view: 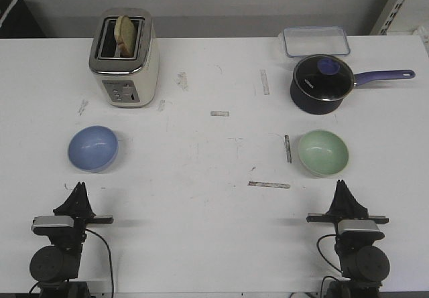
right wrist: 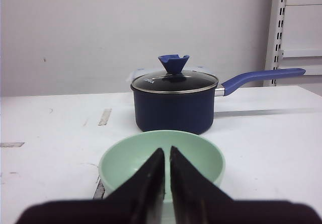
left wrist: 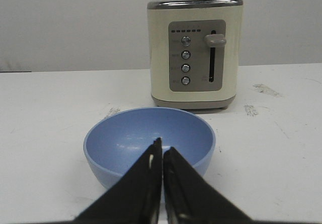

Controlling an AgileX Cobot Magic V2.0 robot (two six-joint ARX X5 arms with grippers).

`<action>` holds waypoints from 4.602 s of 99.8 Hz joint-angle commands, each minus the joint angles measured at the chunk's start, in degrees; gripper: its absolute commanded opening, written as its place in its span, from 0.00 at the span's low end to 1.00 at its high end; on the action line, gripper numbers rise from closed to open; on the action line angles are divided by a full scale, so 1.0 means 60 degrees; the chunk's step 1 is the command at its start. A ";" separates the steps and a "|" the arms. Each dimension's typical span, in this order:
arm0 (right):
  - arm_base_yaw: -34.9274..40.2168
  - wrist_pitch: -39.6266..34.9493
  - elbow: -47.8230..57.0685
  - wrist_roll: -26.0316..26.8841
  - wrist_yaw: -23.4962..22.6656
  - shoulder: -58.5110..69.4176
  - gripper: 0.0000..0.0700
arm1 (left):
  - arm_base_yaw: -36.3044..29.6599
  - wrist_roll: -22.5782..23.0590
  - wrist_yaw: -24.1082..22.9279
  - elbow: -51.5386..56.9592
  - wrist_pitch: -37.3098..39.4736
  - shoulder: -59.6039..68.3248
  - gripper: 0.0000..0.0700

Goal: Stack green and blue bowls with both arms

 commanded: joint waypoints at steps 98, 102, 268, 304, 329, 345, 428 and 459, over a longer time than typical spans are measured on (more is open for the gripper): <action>-0.0004 -0.0415 0.1596 -0.1337 -0.0018 0.1024 0.01 | 0.0007 0.0113 -0.0015 -0.0204 0.0146 -0.0018 0.00; -0.0004 -0.0415 0.1792 -0.1468 -0.0018 0.1282 0.01 | 0.0007 0.0113 -0.0015 -0.0204 0.0146 -0.0018 0.00; -0.2983 -0.8422 1.2032 0.0481 -0.3115 1.4134 0.68 | 0.0007 0.0113 -0.0018 -0.0204 0.0146 -0.0018 0.00; -0.3147 -0.8633 1.2032 0.0237 -0.3118 1.5518 0.70 | 0.0007 0.0113 -0.0015 -0.0204 0.0146 -0.0018 0.00; -0.3126 -0.8666 1.2025 0.0229 -0.3115 1.6145 0.37 | 0.0007 0.0113 -0.0015 -0.0204 0.0146 -0.0018 0.00; -0.3126 -0.8655 1.2025 0.0171 -0.3111 1.6181 0.05 | 0.0007 0.0113 -0.0015 -0.0204 0.0146 -0.0018 0.00; 0.0459 -0.7890 1.2032 0.1486 -0.4375 1.4622 0.00 | 0.0007 0.0113 -0.0015 -0.0204 0.0146 -0.0018 0.00; 0.3235 -0.6929 1.2032 0.3544 -0.4433 1.5376 0.00 | 0.0007 0.0113 -0.0015 -0.0204 0.0146 -0.0018 0.00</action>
